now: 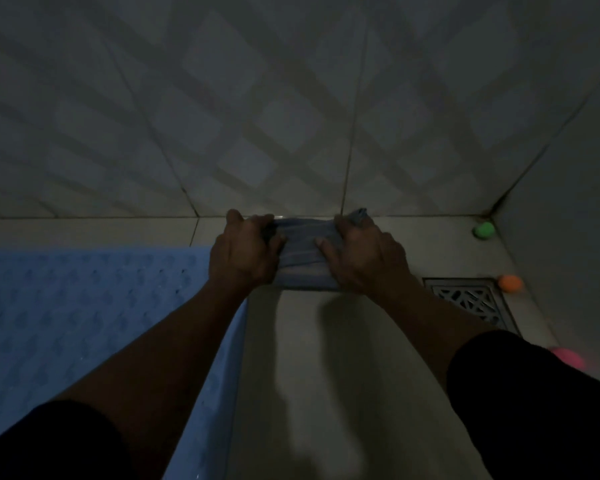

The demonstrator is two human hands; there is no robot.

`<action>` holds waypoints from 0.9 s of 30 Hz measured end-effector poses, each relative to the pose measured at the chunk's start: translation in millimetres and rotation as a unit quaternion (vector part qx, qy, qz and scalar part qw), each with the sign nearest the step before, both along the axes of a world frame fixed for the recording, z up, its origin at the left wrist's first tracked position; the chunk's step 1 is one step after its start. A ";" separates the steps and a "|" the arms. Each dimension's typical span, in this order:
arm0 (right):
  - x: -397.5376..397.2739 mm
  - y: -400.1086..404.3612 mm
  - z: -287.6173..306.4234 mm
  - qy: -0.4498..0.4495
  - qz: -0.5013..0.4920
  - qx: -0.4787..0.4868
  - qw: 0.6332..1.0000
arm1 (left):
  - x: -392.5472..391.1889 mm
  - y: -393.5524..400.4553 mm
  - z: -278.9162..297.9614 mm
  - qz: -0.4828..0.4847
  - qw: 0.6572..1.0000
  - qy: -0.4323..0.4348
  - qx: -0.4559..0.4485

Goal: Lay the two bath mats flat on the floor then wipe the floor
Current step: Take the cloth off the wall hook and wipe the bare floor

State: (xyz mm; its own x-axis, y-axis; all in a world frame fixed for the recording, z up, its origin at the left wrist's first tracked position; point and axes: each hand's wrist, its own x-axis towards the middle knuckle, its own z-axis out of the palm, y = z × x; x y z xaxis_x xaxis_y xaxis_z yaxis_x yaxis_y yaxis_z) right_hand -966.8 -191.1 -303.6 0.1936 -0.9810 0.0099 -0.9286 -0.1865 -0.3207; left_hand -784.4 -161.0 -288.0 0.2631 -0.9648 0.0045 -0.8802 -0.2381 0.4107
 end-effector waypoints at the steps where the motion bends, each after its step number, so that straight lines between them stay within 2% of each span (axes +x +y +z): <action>1: 1.8 -6.7 -2.8 -0.004 -0.004 0.002 1.000 | 1.6 -5.4 -3.2 0.001 1.000 -0.001 -0.002; 14: 11.0 -43.6 -51.6 0.018 -0.019 -0.061 0.998 | 3.0 -46.2 -58.4 -0.018 0.999 -0.035 -0.016; 27: 17.8 -48.5 -68.2 0.070 -0.039 -0.021 0.997 | -3.5 -55.3 -79.1 -0.030 0.988 -0.152 0.026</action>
State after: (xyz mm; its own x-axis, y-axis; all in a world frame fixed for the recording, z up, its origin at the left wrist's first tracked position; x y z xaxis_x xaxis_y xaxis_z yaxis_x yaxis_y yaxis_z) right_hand -949.0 -239.6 -371.7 0.1187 -0.9925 0.0291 -0.9761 -0.1220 -0.1797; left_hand -787.8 -216.3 -367.1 0.1987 -0.9798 0.0243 -0.9743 -0.1948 0.1130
